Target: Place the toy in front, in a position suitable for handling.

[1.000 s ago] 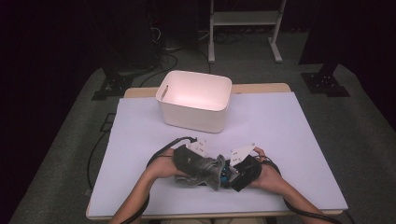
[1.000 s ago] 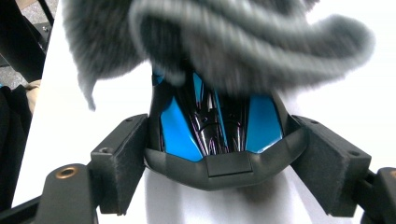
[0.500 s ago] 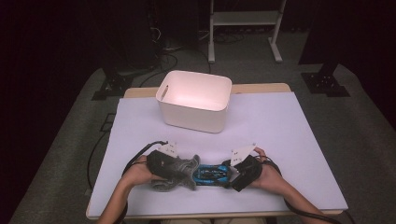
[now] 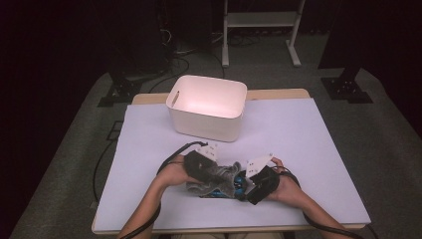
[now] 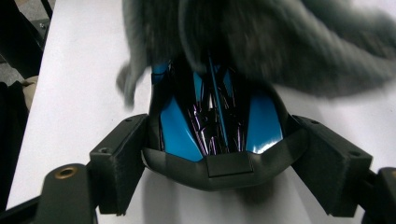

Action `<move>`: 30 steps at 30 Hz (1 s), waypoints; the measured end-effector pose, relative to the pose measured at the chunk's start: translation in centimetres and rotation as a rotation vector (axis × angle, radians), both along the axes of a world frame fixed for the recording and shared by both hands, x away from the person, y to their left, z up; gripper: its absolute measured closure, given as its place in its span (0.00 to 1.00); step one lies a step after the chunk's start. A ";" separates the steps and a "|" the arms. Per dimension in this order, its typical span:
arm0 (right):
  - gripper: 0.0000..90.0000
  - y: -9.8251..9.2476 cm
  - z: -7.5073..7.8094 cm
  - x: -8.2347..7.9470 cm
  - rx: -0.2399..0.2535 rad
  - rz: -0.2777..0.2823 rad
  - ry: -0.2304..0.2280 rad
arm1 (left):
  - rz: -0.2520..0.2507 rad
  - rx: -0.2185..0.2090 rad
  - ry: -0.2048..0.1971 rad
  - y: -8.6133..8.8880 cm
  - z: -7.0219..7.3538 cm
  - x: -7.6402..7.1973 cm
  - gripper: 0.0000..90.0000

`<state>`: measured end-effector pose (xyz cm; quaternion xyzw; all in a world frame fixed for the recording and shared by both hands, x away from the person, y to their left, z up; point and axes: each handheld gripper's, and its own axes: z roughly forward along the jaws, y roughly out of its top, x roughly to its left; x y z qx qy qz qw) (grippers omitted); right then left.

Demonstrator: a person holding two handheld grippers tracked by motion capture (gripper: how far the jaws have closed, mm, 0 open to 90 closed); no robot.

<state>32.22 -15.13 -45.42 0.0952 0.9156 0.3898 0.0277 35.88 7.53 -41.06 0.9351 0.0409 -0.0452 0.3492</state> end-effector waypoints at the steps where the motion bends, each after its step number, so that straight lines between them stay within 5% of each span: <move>1: 0.23 0.0 0.0 0.0 0.001 0.000 -0.003 | -0.007 0.004 0.001 -0.3 0.0 0.0 0.78; 5: 0.23 0.0 0.0 0.0 -0.004 0.003 -0.007 | -0.006 0.003 0.003 0.0 0.0 0.0 0.78; 12: 0.23 0.0 0.0 0.0 -0.004 0.006 -0.008 | 0.032 0.016 0.001 3.2 -0.4 -1.5 0.78; 19: 0.22 0.2 0.0 -0.1 -0.014 -0.012 -0.002 | 0.064 -0.044 0.035 5.3 -1.4 -2.8 0.78; 24: 0.22 0.4 -0.2 -0.1 -0.054 -0.039 0.031 | 0.052 -0.031 0.027 5.0 -1.4 -2.9 0.78; 30: 0.19 0.1 0.3 0.3 -0.031 -0.045 0.116 | 0.045 -0.022 0.026 4.7 -1.4 -2.9 0.78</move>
